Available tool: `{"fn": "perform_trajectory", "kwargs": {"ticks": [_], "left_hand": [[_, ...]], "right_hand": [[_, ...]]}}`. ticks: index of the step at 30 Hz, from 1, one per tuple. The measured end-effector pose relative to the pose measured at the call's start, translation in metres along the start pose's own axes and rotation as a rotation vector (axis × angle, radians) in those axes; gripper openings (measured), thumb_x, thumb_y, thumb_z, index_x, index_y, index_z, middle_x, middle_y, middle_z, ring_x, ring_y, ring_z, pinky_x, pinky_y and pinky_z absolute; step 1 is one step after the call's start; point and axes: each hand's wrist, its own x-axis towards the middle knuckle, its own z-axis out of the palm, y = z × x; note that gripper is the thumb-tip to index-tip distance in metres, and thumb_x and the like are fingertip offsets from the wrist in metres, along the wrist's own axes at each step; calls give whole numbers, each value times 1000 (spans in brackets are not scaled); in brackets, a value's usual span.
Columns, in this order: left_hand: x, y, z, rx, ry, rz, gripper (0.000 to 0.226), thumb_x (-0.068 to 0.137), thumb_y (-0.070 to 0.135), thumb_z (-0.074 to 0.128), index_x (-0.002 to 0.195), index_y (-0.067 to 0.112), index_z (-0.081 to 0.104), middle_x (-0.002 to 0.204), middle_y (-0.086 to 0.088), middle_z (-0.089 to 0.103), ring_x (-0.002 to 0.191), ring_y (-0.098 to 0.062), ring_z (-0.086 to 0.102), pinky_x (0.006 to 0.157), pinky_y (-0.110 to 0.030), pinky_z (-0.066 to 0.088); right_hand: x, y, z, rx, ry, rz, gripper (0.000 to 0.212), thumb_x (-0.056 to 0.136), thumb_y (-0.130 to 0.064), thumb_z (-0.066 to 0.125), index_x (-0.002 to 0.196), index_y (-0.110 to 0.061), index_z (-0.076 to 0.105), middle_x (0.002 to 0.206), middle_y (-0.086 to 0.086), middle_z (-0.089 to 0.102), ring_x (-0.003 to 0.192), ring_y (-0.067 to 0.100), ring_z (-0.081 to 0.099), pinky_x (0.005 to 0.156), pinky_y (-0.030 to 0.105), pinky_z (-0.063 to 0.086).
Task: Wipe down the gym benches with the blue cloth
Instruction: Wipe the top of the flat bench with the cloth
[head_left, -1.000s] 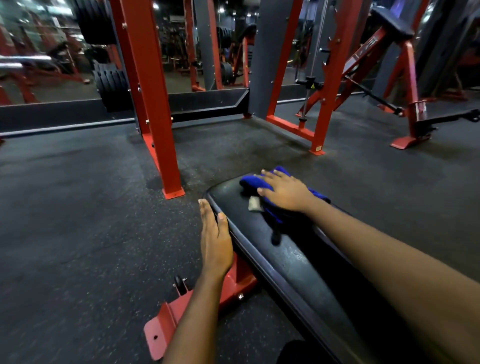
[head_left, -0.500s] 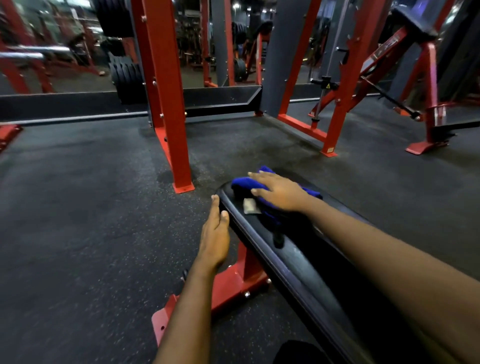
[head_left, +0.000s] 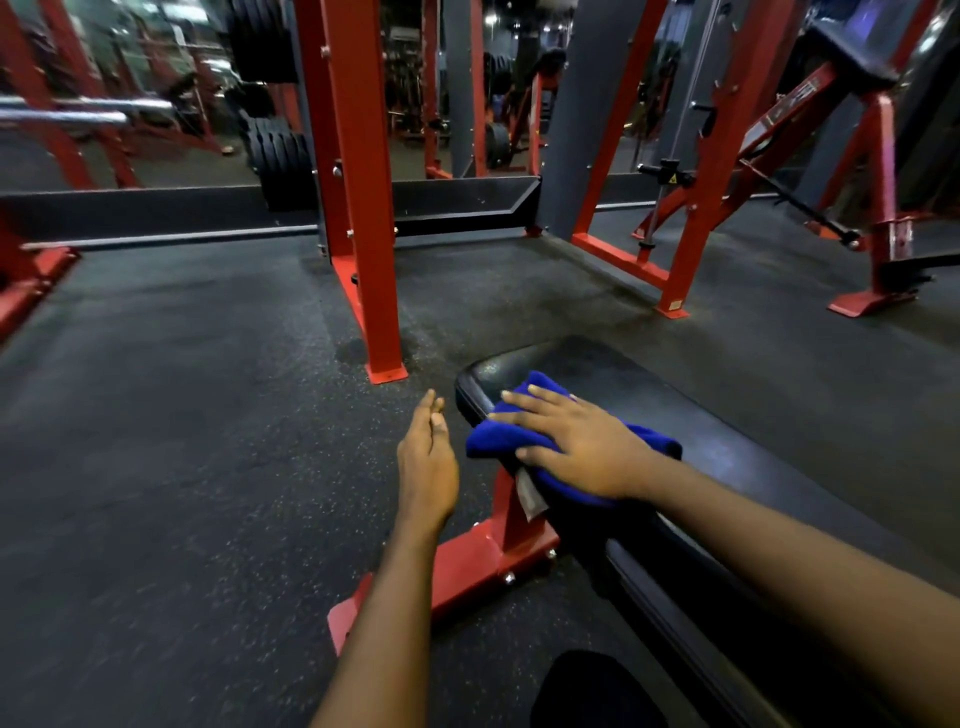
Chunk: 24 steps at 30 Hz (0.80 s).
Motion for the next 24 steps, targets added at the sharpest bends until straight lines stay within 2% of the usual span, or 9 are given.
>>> {"fn": "perform_trajectory", "kwargs": {"ticks": [3,6,11,13,16,18,21,24], "left_hand": [[-8,7,7,26,-24,20,42,105,13,34,146,10,42,145,-6,50,133,-13,46,115,-32,33],[-15,8,6,39,11,12,41,105,14,34,146,10,43,145,-6,50,134,-14,46,115,-31,33],[-14,16,16,115,15,14,41,106,16,34,145,8,43,147,-10,48,136,-19,44,115,-30,30],[-8,20,25,174,22,-3,43,106,19,33,146,8,43,149,-9,45,138,-21,41,114,-26,27],[4,30,46,236,15,-99,46,106,28,30,143,5,43,148,-16,44,136,-30,40,115,-41,29],[10,40,64,282,5,-160,54,105,35,29,144,-1,36,150,-22,36,138,-36,36,114,-46,27],[12,54,86,340,44,-242,65,105,38,28,152,-5,14,158,-26,16,142,-42,23,116,-46,21],[12,52,92,361,74,-255,67,105,39,27,154,-2,8,160,-23,9,144,-42,18,116,-46,20]], "right_hand": [[21,1,-6,43,-7,123,54,100,-43,47,152,-38,30,162,-13,21,151,12,11,122,39,14],[48,-7,-5,32,10,231,56,101,-46,42,154,-34,27,163,-9,19,151,13,12,122,40,13],[-29,-7,-2,42,77,125,54,101,-43,46,152,-37,30,161,-11,24,150,10,16,122,33,12],[-54,5,-4,76,92,163,53,100,-45,45,151,-36,33,160,-12,26,149,9,19,122,34,15],[-64,53,-10,40,98,389,55,101,-43,46,152,-25,35,161,-5,27,149,15,20,121,39,17],[-64,95,-16,23,96,552,57,101,-43,45,152,-22,34,161,0,27,149,20,22,121,41,19],[-51,134,-23,125,72,668,53,98,-48,43,147,-29,40,153,4,42,139,29,40,114,44,32],[-38,155,-27,225,51,837,53,94,-58,41,142,-37,44,146,6,50,131,32,49,110,43,37]]}}
